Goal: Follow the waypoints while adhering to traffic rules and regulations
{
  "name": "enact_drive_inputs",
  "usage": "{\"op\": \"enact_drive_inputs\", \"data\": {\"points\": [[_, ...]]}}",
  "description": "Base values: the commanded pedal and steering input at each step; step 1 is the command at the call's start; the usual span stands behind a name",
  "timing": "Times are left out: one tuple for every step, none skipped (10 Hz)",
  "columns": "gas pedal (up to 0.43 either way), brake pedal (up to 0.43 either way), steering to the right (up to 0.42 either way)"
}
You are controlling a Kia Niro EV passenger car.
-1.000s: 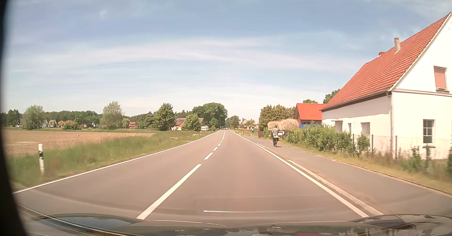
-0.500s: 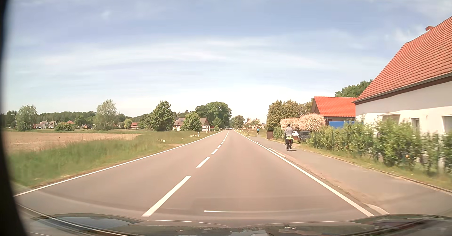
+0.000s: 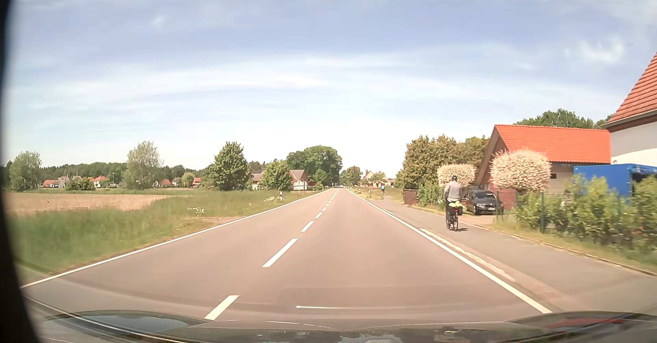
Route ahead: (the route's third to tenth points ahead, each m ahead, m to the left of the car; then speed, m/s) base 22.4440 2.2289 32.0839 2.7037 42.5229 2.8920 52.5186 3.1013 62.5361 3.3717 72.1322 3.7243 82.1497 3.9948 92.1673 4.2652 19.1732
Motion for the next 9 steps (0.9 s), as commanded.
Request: {"op": "enact_drive_inputs", "data": {"points": [[0.280, 0.000, -0.009], [0.280, 0.000, -0.007], [0.268, 0.000, -0.006], [0.260, 0.000, -0.005], [0.209, 0.000, -0.005], [0.130, 0.000, -0.004], [0.000, 0.000, -0.003], [0.000, 0.000, 0.000], [0.000, 0.000, 0.000]]}}
